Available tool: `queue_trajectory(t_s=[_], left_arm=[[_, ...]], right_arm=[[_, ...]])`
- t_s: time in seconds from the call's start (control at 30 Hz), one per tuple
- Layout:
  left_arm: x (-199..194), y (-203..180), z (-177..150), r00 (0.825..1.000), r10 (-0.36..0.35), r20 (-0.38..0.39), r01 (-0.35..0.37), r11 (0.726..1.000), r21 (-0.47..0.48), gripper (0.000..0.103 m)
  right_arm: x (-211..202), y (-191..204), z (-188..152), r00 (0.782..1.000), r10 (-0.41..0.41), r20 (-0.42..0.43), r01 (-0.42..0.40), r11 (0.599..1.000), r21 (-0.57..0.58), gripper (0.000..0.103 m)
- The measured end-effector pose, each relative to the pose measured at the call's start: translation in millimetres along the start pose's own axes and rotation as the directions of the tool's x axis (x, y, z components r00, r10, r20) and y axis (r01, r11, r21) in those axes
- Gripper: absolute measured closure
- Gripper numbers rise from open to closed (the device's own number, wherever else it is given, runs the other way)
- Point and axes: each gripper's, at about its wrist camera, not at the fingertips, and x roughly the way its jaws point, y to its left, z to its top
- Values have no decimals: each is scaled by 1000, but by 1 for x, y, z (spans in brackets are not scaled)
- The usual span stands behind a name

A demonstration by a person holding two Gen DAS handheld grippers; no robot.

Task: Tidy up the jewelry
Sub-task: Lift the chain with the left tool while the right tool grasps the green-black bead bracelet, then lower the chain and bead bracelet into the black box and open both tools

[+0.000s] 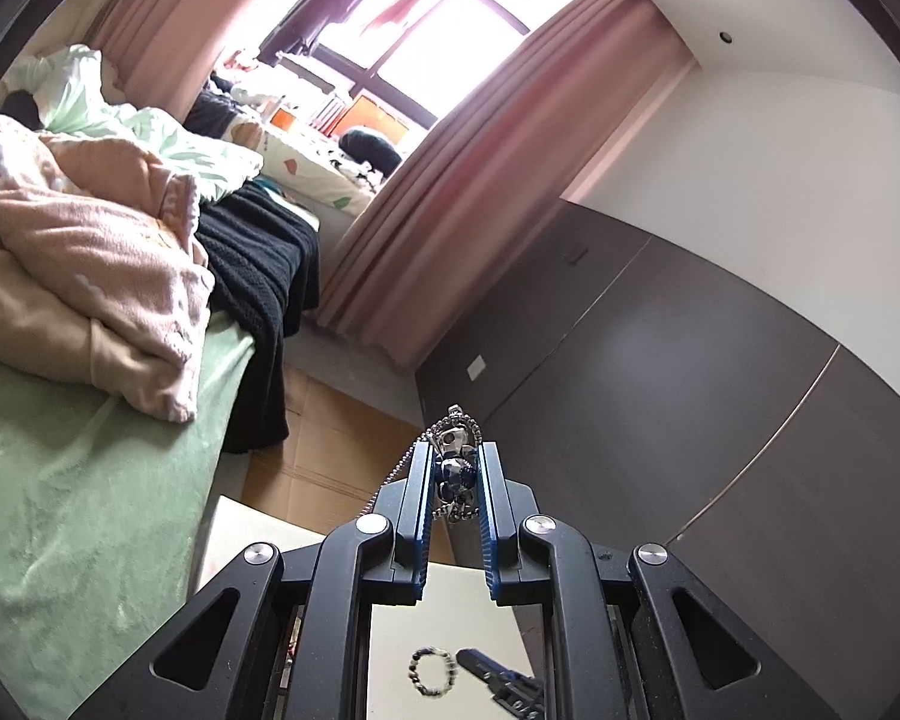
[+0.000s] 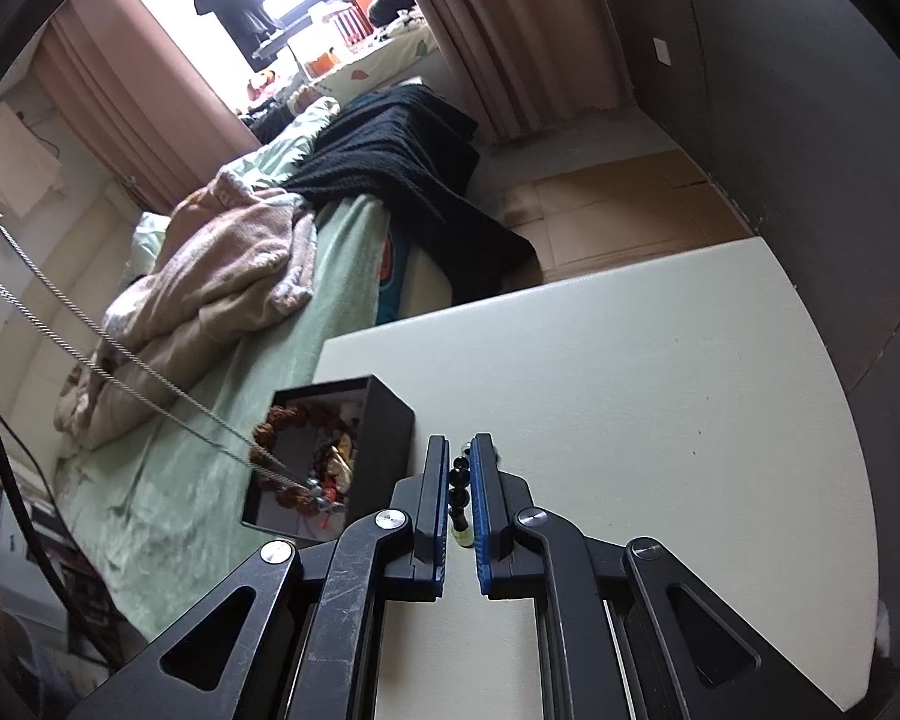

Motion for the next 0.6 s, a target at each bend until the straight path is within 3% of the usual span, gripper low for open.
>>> queue_trajectory(t_s=[0.03,0.3,0.47,0.6], left_arm=[[3,1,-4,1000,4,-9,-4,1000,2,89],[51,38,-44,984,102,-147,-108,993,-36,89],[65,50,-65,968,135,-211,-148,988,-43,89],[68,55,-72,961,145,-235,-159,986,-46,89]], right_arm=[[-4,2,1,1000,15,13,-15,1000,3,98],[-18,19,2,994,73,76,-72,997,-20,98],[8,17,-5,999,14,-37,-15,1000,-12,98],[40,4,-12,985,-102,-138,104,995,3,93]])
